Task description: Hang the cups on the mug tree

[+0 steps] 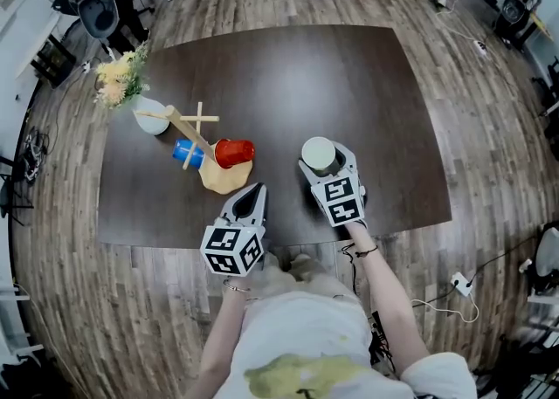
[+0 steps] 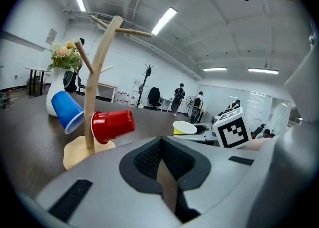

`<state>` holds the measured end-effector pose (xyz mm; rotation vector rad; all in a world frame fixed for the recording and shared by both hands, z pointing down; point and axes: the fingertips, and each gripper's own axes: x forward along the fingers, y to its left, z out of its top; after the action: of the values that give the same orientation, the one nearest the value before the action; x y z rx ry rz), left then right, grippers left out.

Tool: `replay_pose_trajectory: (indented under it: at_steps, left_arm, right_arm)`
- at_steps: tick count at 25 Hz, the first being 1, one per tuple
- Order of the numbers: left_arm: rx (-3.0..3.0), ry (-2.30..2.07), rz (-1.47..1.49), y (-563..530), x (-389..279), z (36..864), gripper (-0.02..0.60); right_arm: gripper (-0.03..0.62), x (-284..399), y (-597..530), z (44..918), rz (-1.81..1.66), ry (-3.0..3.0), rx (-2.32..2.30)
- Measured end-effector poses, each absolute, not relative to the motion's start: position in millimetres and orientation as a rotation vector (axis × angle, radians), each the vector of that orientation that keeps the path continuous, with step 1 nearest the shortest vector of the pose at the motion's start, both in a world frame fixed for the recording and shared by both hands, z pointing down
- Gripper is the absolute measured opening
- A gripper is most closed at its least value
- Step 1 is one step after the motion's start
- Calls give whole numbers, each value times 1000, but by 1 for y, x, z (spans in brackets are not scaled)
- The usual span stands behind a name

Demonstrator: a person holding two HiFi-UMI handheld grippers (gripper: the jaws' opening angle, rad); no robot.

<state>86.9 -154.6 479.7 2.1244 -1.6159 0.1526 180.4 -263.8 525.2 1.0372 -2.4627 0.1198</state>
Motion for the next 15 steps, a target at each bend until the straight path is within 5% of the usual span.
replay_pose_trajectory:
  at_steps: [15]
  left_arm:
    - [2219, -1547, 108, -143, 47, 445, 23]
  right_arm:
    - [319, 121, -246, 448, -139, -2386, 905]
